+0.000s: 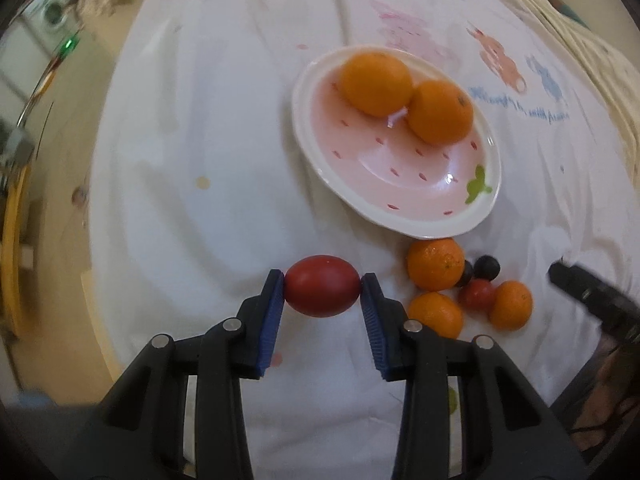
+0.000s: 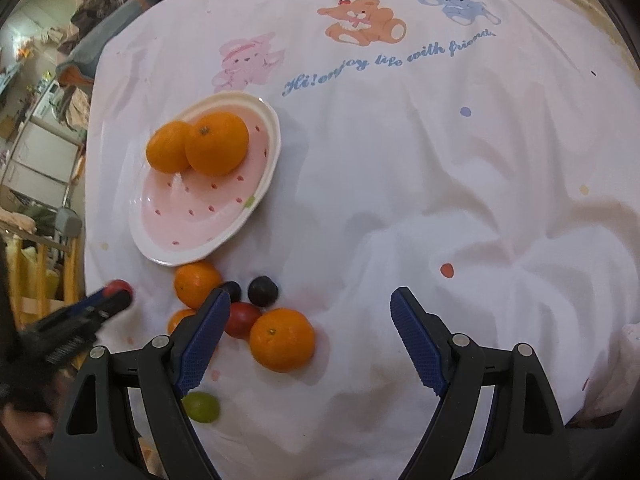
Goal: Organize fruits
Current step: 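Grasp an orange with the right gripper while the left gripper holds the tomato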
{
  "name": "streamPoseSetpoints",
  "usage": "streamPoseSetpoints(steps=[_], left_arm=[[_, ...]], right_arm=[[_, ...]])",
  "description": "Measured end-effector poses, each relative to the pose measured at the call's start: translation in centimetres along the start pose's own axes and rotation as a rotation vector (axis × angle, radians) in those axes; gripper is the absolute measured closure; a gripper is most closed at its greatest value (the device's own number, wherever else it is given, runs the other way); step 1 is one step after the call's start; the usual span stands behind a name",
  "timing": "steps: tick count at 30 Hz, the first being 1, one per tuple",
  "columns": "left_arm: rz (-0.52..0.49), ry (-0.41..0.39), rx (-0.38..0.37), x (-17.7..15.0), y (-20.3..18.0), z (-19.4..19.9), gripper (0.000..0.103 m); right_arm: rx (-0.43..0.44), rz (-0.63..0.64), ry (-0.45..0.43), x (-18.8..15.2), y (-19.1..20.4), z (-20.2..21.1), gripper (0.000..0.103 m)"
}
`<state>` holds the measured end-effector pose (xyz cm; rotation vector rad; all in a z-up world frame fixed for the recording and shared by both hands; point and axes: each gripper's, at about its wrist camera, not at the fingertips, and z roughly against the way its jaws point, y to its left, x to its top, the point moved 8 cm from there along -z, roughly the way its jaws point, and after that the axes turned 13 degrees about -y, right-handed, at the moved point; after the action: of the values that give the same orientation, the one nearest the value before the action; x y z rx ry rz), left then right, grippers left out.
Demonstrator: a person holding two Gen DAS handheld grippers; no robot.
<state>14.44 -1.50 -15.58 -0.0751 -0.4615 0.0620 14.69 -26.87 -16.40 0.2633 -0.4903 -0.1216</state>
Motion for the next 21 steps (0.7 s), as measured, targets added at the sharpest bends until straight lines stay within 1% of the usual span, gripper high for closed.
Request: streamPoseSetpoints(steps=[1, 3, 5, 7, 9, 12, 14, 17, 18, 20, 21], left_arm=[[0.006, -0.001, 0.008, 0.2, 0.3, 0.1, 0.068], [0.021, -0.016, 0.011, 0.4, 0.7, 0.8, 0.068], [0.027, -0.031, -0.006, 1.0, 0.1, 1.0, 0.068], [0.011, -0.055, -0.005, 1.5, -0.2, 1.4, 0.068], [0.003, -0.065, -0.004, 1.6, -0.3, 1.6, 0.068], [0.002, -0.071, -0.012, 1.8, -0.5, 1.7, 0.068], [0.0, -0.074, -0.01, 1.8, -0.5, 1.8, 0.068], [0.011, -0.073, -0.015, 1.5, -0.5, 2.0, 0.068], [0.008, -0.073, -0.015, 1.4, -0.5, 2.0, 0.068], [0.005, -0.071, -0.015, 1.3, -0.5, 2.0, 0.068], [0.006, -0.069, -0.014, 1.2, -0.5, 1.9, 0.068]], right_arm=[[-0.011, 0.017, 0.0, -0.1, 0.1, 0.0, 0.019], [-0.037, 0.102, 0.003, -0.7, 0.8, -0.2, 0.021], [-0.029, 0.16, 0.016, -1.4, 1.8, -0.3, 0.022], [-0.019, 0.195, 0.034, -2.1, 2.5, -0.6, 0.022], [-0.042, 0.268, 0.06, -2.9, 2.9, -1.2, 0.027], [-0.071, 0.318, 0.084, -3.6, 3.1, -2.0, 0.029], [-0.075, 0.334, 0.095, -3.8, 3.2, -2.3, 0.034], [-0.098, 0.372, 0.099, -4.1, 3.4, -2.7, 0.035], [-0.096, 0.383, 0.104, -4.3, 3.5, -2.8, 0.037], [-0.09, 0.399, 0.108, -4.4, 3.8, -3.0, 0.047], [-0.077, 0.404, 0.111, -4.5, 3.9, -3.0, 0.05]])
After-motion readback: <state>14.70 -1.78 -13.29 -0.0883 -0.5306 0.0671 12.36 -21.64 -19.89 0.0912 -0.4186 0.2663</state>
